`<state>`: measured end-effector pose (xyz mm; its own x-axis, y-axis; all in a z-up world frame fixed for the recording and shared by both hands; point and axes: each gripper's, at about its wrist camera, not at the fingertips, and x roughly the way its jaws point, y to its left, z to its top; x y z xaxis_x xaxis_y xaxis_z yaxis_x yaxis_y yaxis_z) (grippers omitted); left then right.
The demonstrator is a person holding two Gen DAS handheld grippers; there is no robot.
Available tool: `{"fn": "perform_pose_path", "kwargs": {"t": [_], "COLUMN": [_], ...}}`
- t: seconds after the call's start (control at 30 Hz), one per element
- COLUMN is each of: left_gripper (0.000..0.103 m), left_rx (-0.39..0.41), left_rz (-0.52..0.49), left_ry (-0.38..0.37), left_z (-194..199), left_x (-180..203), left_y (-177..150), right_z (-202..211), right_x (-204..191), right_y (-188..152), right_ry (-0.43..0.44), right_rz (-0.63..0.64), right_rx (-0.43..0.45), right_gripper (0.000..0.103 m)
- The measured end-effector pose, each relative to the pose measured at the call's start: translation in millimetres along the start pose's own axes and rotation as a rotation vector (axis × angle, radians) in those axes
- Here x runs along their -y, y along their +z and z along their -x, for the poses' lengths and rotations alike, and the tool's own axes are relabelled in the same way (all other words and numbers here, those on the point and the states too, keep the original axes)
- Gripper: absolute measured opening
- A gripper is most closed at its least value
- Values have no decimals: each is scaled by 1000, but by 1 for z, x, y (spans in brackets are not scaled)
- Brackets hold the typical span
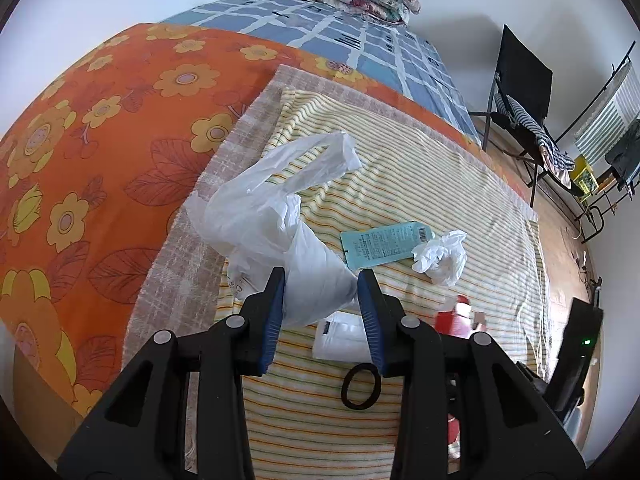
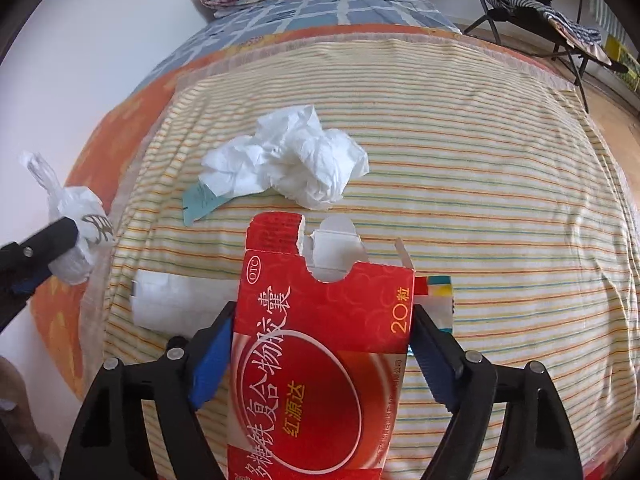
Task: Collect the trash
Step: 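Grasp the white plastic bag with the left tool while the right tool grasps the red tissue box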
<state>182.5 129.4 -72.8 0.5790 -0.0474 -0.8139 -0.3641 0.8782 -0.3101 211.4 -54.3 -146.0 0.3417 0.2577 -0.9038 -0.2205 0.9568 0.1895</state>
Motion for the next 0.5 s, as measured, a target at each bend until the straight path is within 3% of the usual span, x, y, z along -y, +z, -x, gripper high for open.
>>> {"fn": "perform_pose_path", "kwargs": {"t": [0.5], "left_gripper": [36], "left_rx": [18], "left_rz": [-65], "left_ry": [-57], "left_z": [33], "left_x": [15], "left_y": [-18], "right_z": [70], "right_x": [23], "right_y": [-16], "right_ry": [177], "right_rz": [33], "right_rx": [122], "right_gripper": [81]}}
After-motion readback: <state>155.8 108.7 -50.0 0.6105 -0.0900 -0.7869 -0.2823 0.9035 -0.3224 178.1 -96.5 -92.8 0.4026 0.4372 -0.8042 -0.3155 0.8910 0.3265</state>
